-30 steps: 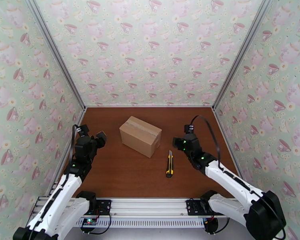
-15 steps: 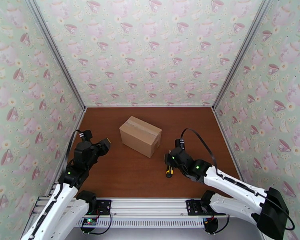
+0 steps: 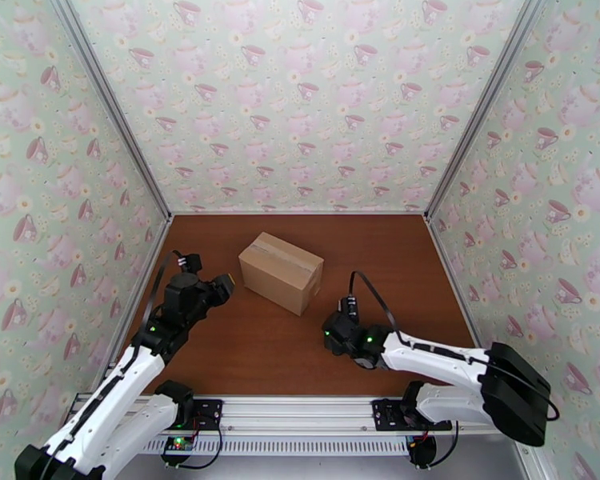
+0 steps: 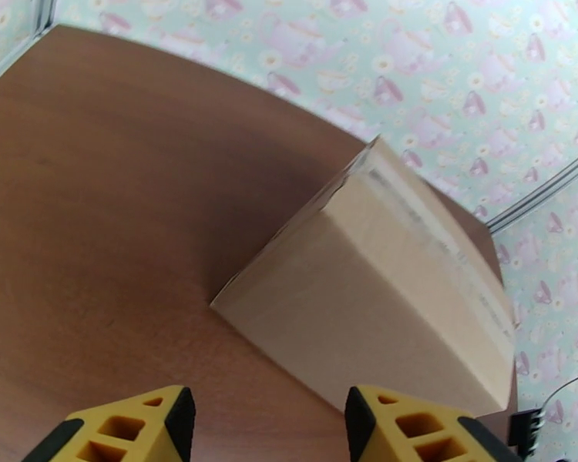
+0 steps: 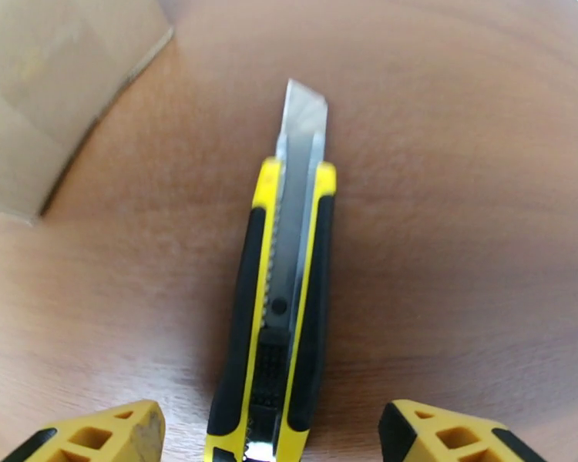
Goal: Unpack the express box
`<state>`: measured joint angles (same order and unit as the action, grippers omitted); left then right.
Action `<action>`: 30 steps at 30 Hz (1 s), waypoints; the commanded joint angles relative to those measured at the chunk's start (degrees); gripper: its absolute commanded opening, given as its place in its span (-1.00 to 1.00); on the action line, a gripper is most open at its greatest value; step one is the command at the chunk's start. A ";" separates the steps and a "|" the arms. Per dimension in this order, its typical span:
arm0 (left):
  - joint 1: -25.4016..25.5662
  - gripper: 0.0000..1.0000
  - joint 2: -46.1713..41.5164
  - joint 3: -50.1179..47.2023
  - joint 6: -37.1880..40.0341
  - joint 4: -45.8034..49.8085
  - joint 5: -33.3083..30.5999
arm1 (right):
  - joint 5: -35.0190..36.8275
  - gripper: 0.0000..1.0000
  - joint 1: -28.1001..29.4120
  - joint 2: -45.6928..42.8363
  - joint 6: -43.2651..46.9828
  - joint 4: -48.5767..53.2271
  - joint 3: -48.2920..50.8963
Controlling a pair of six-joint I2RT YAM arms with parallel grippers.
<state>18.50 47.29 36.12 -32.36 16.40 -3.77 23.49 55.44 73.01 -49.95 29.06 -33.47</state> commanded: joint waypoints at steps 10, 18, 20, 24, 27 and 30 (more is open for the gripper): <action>1.14 0.18 0.00 1.34 -0.42 -2.53 -0.52 | 6.13 0.40 0.19 7.93 -2.88 1.40 -6.10; 1.29 0.18 0.18 0.97 -0.60 -2.87 -1.54 | 6.24 0.20 0.19 11.03 -4.80 2.04 -6.61; 1.42 0.18 0.18 0.97 -0.64 -2.83 -1.68 | 6.30 0.21 0.20 11.26 -5.15 2.70 -6.68; 1.37 0.18 0.39 1.05 -0.36 -3.04 -1.93 | 5.79 0.19 0.19 11.21 -5.42 2.61 -6.21; 1.34 0.18 0.34 0.98 -0.31 -2.87 -2.38 | 5.39 0.15 0.13 12.09 -5.81 1.92 -5.90; 1.38 0.18 0.04 1.05 -0.45 -2.66 -2.15 | 4.48 0.12 -0.13 12.52 -6.09 0.93 -5.42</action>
<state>19.62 47.33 36.12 -32.86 14.22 -4.97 28.29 55.44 84.68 -54.72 30.52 -39.29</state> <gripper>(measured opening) 0.590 0.565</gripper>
